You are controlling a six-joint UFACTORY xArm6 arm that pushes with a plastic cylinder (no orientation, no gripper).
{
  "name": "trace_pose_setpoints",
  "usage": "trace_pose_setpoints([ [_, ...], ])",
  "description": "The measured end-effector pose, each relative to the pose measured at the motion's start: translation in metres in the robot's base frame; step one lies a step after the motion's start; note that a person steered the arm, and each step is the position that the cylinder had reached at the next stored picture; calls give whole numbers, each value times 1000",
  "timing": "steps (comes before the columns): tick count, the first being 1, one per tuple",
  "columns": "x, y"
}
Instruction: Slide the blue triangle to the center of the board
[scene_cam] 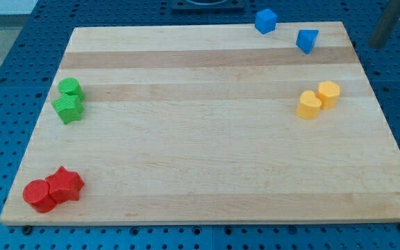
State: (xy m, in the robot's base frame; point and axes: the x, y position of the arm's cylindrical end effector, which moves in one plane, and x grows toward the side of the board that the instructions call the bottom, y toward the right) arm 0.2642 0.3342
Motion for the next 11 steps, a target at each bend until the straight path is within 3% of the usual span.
trace_pose_setpoints([
  [1, 0, -46],
  [2, -2, -72],
  [3, -26, -62],
  [4, -26, -106],
  [6, 74, -235],
  [8, 27, -200],
  [9, 59, -222],
  [10, 115, -279],
  [11, 127, -312],
])
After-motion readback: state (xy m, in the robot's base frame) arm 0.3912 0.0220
